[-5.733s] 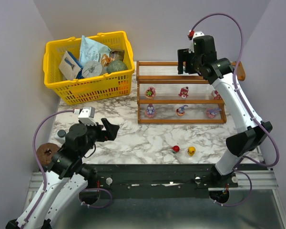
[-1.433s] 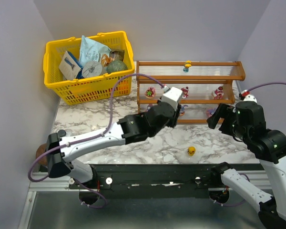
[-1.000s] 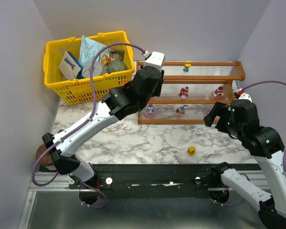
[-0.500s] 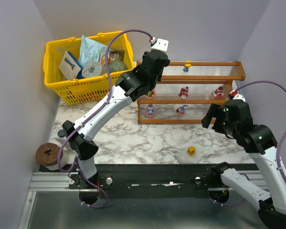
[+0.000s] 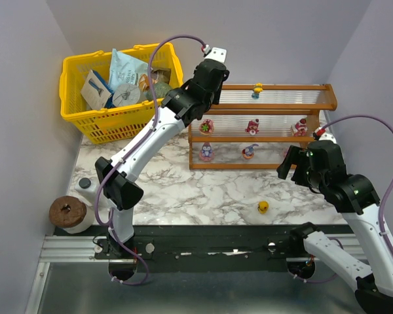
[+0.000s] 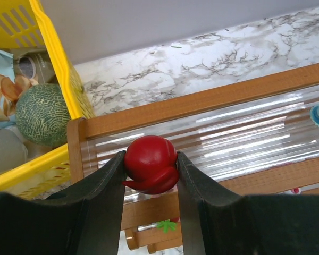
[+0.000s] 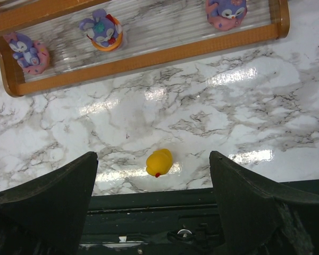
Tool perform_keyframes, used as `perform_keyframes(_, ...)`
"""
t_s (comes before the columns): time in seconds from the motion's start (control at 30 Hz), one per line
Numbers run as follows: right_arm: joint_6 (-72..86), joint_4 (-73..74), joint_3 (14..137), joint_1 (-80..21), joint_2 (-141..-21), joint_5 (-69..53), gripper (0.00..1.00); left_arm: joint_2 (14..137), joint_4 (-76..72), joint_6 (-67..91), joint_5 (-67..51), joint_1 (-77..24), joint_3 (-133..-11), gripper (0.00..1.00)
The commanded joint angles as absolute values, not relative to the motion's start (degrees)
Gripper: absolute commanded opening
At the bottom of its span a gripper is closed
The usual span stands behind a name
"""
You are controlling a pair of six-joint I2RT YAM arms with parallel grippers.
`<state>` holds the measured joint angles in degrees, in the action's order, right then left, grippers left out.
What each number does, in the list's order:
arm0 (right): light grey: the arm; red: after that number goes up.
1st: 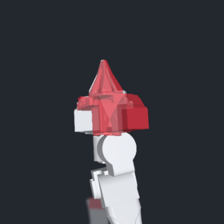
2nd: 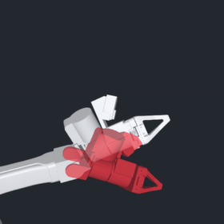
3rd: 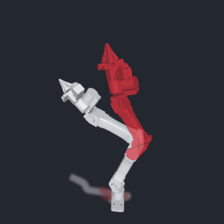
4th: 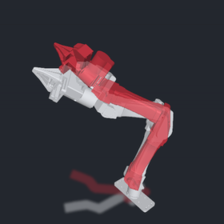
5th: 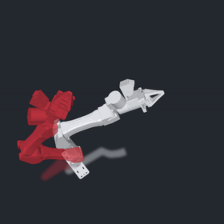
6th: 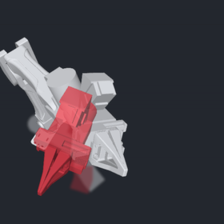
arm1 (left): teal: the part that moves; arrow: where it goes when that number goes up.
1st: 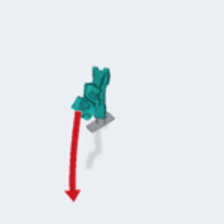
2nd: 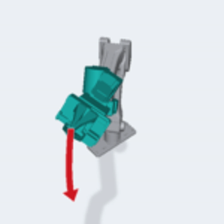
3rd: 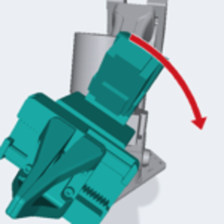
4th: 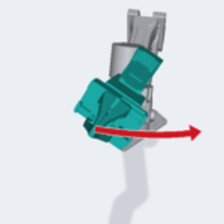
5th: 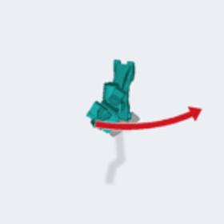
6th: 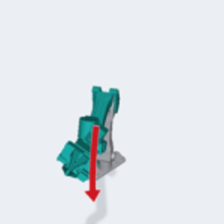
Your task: Place and organize the plastic toys onto the shelf
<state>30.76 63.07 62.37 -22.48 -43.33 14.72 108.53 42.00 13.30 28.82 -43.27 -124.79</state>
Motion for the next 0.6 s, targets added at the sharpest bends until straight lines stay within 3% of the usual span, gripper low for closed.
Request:
perform_keyframes(0.0,30.06,62.49,61.52,-22.32,-42.98,15.82,0.92,106.44,39.22,16.17,21.36,-41.31,-120.34,0.14)
perform_keyframes(0.23,29.8,62.14,61.52,-22.32,-43.68,15.65,0.92,105.38,37.09,16.09,17.49,-39.73,-117.51,0.15)
perform_keyframes(0.57,29.79,61.7,61.52,-22.24,-44.12,15.91,0.92,105.12,36.3,15.82,16.17,-38.67,-117.33,0.27)
